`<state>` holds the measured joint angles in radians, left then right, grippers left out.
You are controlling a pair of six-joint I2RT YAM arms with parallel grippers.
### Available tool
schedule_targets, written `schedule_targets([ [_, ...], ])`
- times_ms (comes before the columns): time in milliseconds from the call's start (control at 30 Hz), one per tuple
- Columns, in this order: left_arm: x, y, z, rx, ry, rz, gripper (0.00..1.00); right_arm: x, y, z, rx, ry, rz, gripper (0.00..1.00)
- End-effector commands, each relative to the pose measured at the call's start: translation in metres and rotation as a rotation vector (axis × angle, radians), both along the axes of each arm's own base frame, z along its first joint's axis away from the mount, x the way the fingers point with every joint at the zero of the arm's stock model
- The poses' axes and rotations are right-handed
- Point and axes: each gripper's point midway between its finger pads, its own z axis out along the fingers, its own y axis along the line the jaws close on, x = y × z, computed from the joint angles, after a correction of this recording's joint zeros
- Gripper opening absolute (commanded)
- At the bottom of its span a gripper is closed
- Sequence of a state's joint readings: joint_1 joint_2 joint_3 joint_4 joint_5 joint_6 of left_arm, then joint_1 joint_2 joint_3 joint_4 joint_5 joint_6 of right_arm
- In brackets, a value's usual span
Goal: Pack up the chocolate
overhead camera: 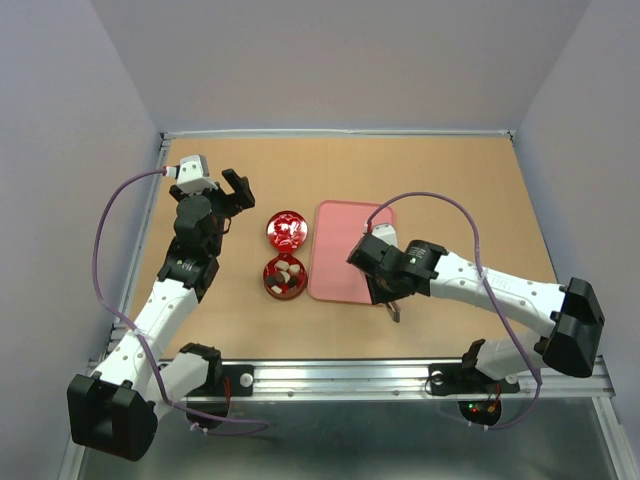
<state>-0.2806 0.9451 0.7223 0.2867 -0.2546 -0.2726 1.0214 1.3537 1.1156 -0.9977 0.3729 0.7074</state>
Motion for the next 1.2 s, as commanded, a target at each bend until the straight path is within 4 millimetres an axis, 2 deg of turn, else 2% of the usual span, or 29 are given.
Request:
schedule_targets([
  [0, -0.003, -0.001, 0.042, -0.038, -0.108, -0.003, 0.99, 0.009, 0.001, -0.003, -0.02, -0.037, 0.01, 0.37],
  [100, -0.003, -0.001, 0.042, -0.037, -0.111, -0.003, 0.99, 0.011, 0.005, 0.003, 0.002, -0.047, 0.016, 0.28],
  [233, -0.004, -0.001, 0.042, -0.038, -0.11, -0.006, 0.99, 0.016, 0.022, 0.021, 0.063, -0.076, 0.082, 0.23],
  [400, -0.004, 0.0, 0.043, -0.037, -0.111, 0.0, 0.99, 0.025, 0.059, 0.045, 0.19, -0.124, 0.209, 0.2],
  [500, -0.004, 0.001, 0.044, -0.036, -0.111, 0.003, 0.99, 0.031, 0.079, 0.066, 0.257, -0.172, 0.284, 0.2],
  [567, -0.004, 0.001, 0.043, -0.035, -0.108, 0.004, 0.99, 0.031, 0.094, 0.081, 0.312, -0.193, 0.329, 0.2],
  [667, -0.003, 0.001, 0.042, -0.034, -0.105, 0.005, 0.99, 0.024, 0.114, 0.092, 0.377, -0.194, 0.409, 0.2],
  [867, -0.002, 0.0, 0.04, -0.034, -0.099, 0.006, 0.99, 0.014, 0.132, 0.075, 0.36, -0.152, 0.473, 0.2],
  [1167, 0.0, 0.0, 0.038, -0.029, -0.095, 0.006, 0.99, 0.009, 0.139, 0.059, 0.333, -0.114, 0.501, 0.2],
])
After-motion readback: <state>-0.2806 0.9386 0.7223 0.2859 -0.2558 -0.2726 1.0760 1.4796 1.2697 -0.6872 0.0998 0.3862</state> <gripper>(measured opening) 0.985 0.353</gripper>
